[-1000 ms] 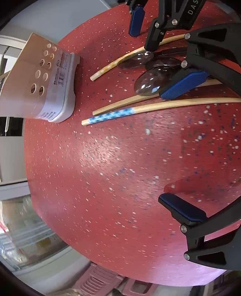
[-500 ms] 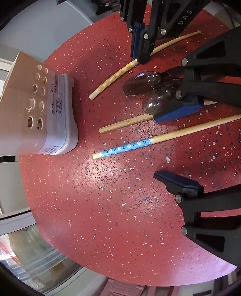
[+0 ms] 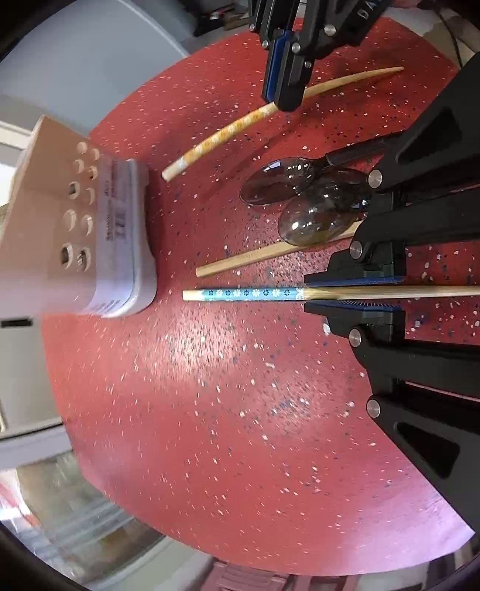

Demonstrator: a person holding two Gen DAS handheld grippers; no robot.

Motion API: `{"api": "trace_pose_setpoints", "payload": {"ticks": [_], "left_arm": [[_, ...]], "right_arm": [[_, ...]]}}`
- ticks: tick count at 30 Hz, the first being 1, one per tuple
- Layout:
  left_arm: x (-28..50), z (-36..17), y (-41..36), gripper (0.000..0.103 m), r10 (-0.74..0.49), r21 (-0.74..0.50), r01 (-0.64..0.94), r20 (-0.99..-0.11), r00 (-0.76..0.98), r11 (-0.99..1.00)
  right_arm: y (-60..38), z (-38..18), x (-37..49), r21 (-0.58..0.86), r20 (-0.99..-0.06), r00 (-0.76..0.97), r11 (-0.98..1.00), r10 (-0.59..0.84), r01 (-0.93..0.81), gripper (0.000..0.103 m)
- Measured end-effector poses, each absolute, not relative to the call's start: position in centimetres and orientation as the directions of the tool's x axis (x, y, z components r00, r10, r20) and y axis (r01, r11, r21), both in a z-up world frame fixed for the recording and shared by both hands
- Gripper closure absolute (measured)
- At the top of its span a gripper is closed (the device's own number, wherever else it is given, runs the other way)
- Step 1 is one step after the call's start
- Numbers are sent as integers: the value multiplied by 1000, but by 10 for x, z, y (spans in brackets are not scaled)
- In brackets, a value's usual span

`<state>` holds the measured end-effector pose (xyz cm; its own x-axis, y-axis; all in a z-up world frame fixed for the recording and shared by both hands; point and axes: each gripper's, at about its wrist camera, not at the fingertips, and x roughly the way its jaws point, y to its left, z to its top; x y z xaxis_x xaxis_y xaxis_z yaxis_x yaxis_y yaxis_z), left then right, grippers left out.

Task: Organize utensils
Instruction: 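Carry both chopsticks to the beige holder and release them inside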

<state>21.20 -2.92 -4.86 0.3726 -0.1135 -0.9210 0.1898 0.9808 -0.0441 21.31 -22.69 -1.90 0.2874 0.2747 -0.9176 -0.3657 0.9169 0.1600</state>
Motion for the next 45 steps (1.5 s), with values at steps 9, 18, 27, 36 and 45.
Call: {"api": "trace_pose_setpoints", "payload": {"ticks": [9,18,27,36,45], "left_arm": [[171,-3,-13,67,-230,-198,119,-800,554,973],[155,42,-2,67,-281,-284,104,-703,653,953],[169,93,0,67,-271,-271,126,-607,747,954],[213,129,-5,67,-293,-310,138,-535,792,941],[274,147,-4,67,-284,-371,105,-469,836,923]], "right_arm": [[-271,10,193,227,-852,371,900,369,-373,95],[-298,54,180,248,-767,482,889,423,-385,95],[-285,97,190,241,-703,555,883,445,-403,95],[-272,141,231,215,-642,621,883,449,-417,95],[-264,170,291,226,-537,697,877,475,-424,95]]}}
